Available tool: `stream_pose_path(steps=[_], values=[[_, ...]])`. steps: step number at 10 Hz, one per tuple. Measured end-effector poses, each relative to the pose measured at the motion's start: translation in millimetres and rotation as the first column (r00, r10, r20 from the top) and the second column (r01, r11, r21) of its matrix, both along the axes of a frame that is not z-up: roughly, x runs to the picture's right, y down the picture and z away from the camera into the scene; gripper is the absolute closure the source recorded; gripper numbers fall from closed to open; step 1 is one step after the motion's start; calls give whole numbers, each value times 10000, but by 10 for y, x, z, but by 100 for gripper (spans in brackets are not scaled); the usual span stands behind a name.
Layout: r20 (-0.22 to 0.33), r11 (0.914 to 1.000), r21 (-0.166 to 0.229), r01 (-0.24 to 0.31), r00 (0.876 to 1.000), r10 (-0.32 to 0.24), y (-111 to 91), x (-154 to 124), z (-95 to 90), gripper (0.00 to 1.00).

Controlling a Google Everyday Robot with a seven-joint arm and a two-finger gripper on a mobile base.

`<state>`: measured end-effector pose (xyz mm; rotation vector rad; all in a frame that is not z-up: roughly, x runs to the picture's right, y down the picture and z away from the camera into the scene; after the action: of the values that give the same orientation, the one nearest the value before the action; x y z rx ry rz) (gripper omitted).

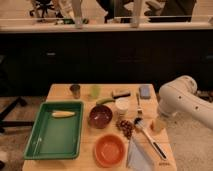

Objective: Place brush in purple bowl

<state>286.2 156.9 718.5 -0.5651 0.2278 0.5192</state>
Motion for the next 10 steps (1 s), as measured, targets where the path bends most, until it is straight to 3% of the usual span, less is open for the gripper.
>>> stream_pose_path(steps=[6, 10], values=[[-78, 10000, 20, -20, 10000, 20, 17, -11, -1, 20], [-830, 9992, -32, -390, 9958, 386, 269, -100, 121, 20]])
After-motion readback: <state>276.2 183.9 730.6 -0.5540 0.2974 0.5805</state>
